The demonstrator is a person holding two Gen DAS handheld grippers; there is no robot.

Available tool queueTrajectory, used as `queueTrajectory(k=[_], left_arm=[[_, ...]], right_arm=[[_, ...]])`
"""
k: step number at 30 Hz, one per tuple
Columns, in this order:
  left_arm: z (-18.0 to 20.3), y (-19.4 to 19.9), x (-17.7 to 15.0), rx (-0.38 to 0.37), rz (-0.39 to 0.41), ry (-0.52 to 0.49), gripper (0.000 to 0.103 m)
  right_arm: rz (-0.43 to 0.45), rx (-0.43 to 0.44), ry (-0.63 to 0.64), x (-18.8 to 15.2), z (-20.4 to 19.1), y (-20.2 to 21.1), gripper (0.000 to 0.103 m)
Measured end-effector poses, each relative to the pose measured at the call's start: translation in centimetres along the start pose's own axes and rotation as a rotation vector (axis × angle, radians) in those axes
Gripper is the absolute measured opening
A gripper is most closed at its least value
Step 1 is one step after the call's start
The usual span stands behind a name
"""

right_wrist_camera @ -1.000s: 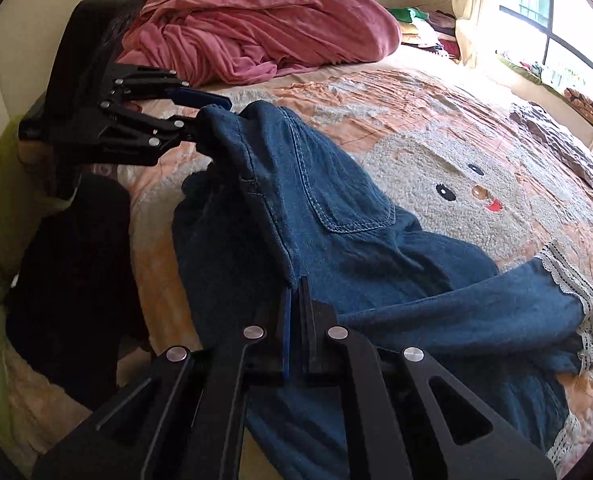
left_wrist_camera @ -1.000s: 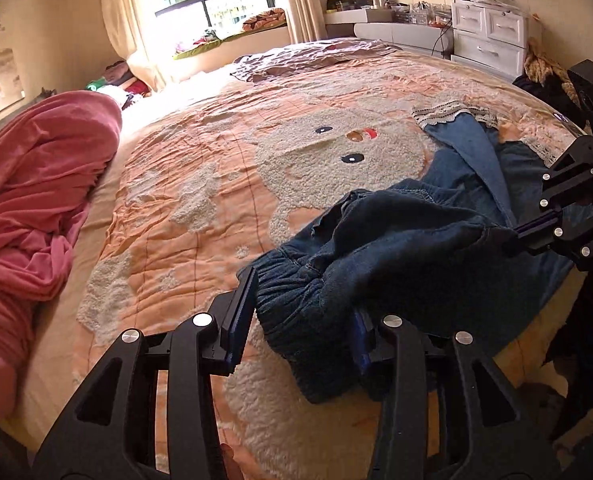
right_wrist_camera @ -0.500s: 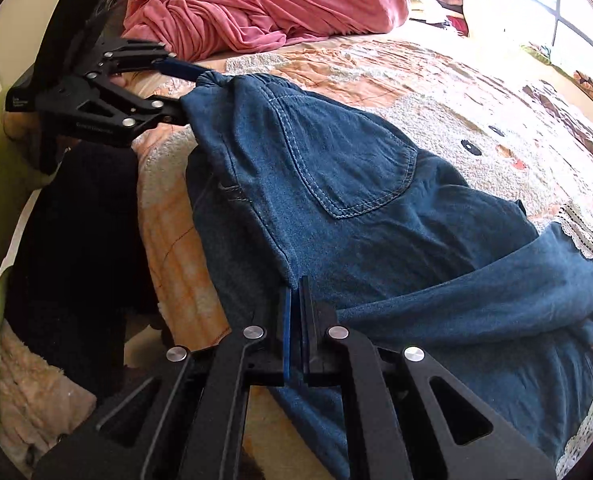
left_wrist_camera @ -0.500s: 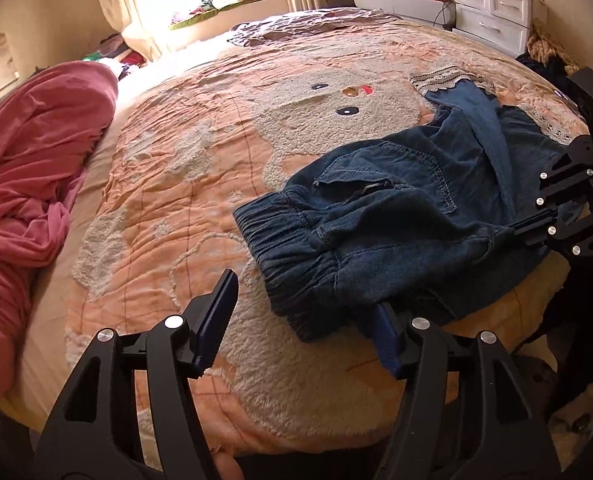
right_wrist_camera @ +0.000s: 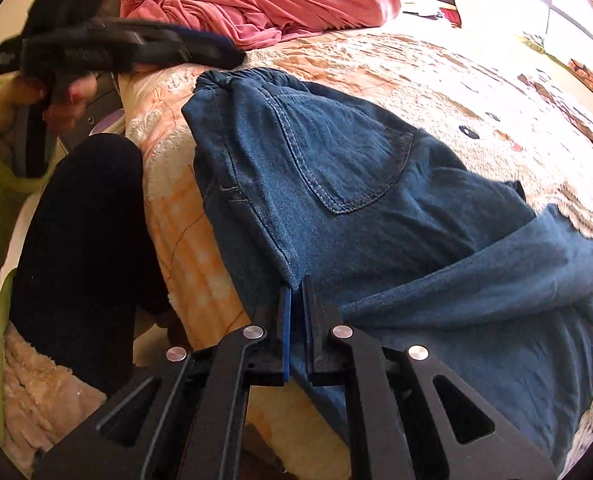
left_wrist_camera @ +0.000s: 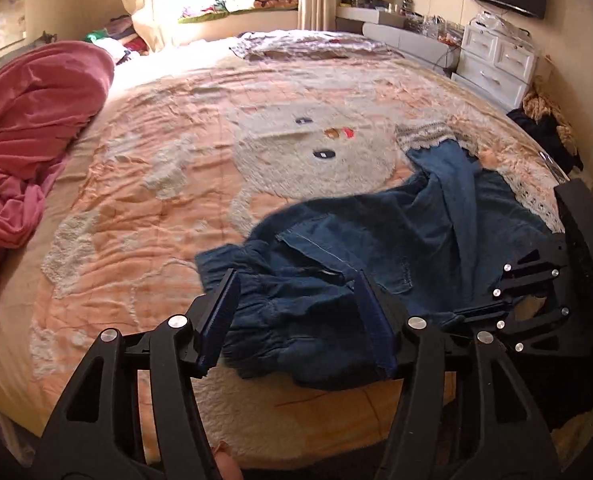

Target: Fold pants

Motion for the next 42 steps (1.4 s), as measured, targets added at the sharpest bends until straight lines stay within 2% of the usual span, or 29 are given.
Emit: queueTrajectory(k=[3, 6, 8, 10, 12, 14, 16, 20, 24, 28, 30, 33, 36, 39, 42], left_arm=[[-0.2, -2.9, -2.4, 0.027, -0.089, 0.001, 0.04], [-0.5, -2.8, -3.1, 0.02, -0.087, 0.008, 0.04], [-0.6, -2.6, -3.1, 0.018, -0.089, 0.006, 0.04], [-0.5, -2.7, -3.2, 0.024, -0.088, -0.005, 0.04], [-0.2, -2.8, -3.2, 0.04, -0.089, -0.025, 0.04], [0.1, -2.9, -3.2, 0.056, -0.089, -0.042, 0.04], [0.1, -2.8, -3.3, 0.056, -0.086, -0.043, 0.04], [0.1, -2.8, -3.4, 0.051, -0.085, -0.043, 0.04], [0.0, -3.2, -3.3, 0.057, -0.083, -0.038, 0.042], [-0.5, -1.5, -2.7, 0.016, -0.036, 0.009, 0.045], [-0.7, 0.1, -2.3, -0.018, -0.001, 0.044, 0.052], [-0.2, 1.9, -1.3, -0.026, 0.04, 0.046, 0.055], [1.7, 2.8, 0.0, -0.078, 0.065, 0.034, 0.057], [4.5, 2.2, 0.8, -0.149, 0.05, 0.006, 0.059], [7.7, 0.2, 1.0, -0.221, -0.004, -0.016, 0.059]], right_arm=[[0.007, 0.017, -0.039, -0.4, 0.1, 0.3, 0.011], [0.027, 0.067, -0.109, -0.6, 0.6, 1.4, 0.021], [0.101, 0.086, -0.144, -0.3, 0.8, 3.1, 0.03], [0.161, 0.067, -0.167, 0.3, 1.1, 4.5, 0.035], [0.192, 0.026, -0.168, 1.1, 1.5, 4.9, 0.036], [0.165, -0.019, -0.175, 2.1, 2.1, 4.0, 0.039], [0.131, -0.021, -0.212, 2.3, 2.7, 2.4, 0.042], [-0.009, -0.054, -0.25, 0.7, 3.2, -1.8, 0.043], [0.009, -0.072, -0.225, 0.8, 3.1, -1.7, 0.043], [0.104, -0.047, -0.271, 0.4, 3.6, 1.2, 0.045], [0.164, -0.085, -0.278, 0.2, 4.3, 3.6, 0.054], [0.217, -0.131, -0.323, -0.2, 6.0, 6.1, 0.057], [0.23, -0.194, -0.386, -1.1, 7.9, 7.7, 0.064], [0.235, -0.256, -0.445, -2.0, 9.9, 9.0, 0.073], [0.247, -0.3, -0.481, -2.7, 11.8, 10.3, 0.081]])
Point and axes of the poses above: each gripper's, at about its wrist camera, not at the fingertips, and y roughly against the way its jaws point, z to its right, x to its top, the point moved 4 cm from there along -y, roughly the way its jaws point, and after that the axes turned 7 degrees about y, right-handed, at the moved point
